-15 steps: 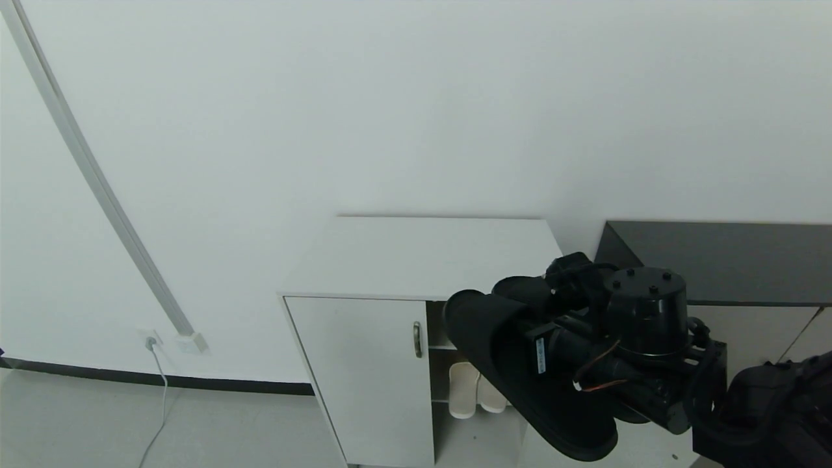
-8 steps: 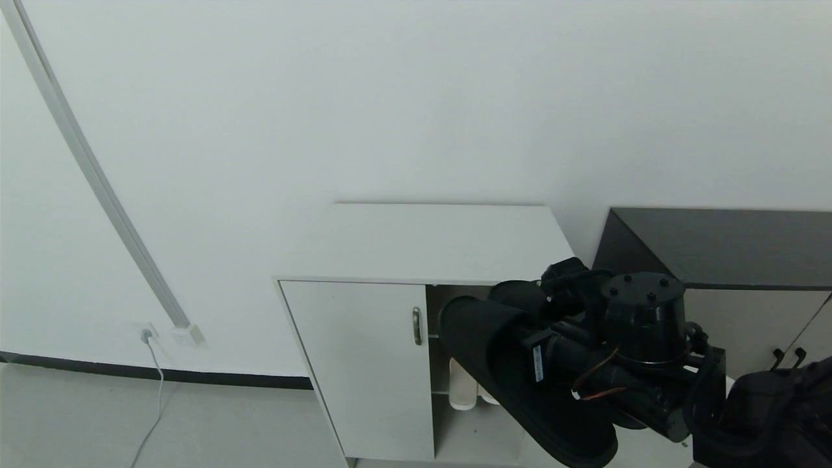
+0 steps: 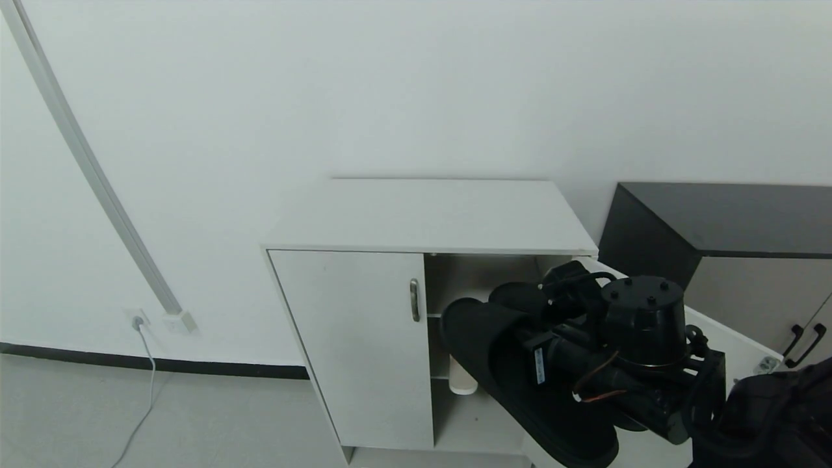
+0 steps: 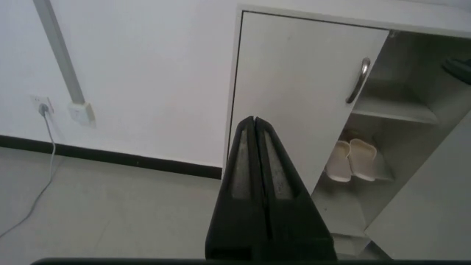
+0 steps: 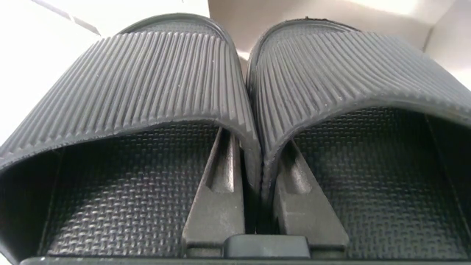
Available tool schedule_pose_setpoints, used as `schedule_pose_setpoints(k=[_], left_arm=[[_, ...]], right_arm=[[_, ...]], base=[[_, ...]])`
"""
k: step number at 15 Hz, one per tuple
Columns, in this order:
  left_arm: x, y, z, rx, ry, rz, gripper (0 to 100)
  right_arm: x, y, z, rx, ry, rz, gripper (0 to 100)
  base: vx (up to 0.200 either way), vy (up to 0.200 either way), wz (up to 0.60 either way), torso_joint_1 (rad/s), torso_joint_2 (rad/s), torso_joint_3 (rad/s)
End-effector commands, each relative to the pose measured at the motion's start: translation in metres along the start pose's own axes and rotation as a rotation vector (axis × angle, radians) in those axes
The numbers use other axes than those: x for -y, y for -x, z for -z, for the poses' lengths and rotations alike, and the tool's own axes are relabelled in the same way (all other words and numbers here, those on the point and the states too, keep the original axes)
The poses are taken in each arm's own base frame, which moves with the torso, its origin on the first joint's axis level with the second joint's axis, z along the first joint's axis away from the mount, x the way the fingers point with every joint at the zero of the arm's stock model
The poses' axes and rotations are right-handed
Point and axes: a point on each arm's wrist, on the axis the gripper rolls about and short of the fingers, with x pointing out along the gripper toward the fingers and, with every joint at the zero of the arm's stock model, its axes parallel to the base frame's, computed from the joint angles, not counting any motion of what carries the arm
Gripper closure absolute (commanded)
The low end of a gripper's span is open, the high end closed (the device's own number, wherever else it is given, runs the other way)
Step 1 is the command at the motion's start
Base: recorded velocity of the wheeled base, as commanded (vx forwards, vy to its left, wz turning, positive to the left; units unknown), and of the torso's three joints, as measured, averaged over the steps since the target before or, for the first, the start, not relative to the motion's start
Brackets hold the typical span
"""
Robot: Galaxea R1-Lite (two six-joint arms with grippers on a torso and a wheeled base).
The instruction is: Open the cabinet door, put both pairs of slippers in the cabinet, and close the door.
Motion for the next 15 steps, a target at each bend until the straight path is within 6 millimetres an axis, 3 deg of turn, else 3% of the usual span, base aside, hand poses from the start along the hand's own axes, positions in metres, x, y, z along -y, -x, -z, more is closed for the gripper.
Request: schedule_pose_setpoints(k=[1, 15], left_arm=[[0.0000, 0.0000, 0.0000, 0.000, 0.000, -0.001, 100], [0.0000, 0.0000, 0.0000, 0.000, 0.002, -0.001, 100]], right_arm=[[-0.0004, -0.0016, 0.0022, -0.008, 0.002, 0.001, 100], [-0.0010, -0.0078, 0.0103, -0.011, 0.016, -0.001, 100]], base=[[0.000, 0.000, 0.00, -0.217, 0.54, 0.330], [0.000, 0.000, 0.00, -0.170, 0.50, 0.325]])
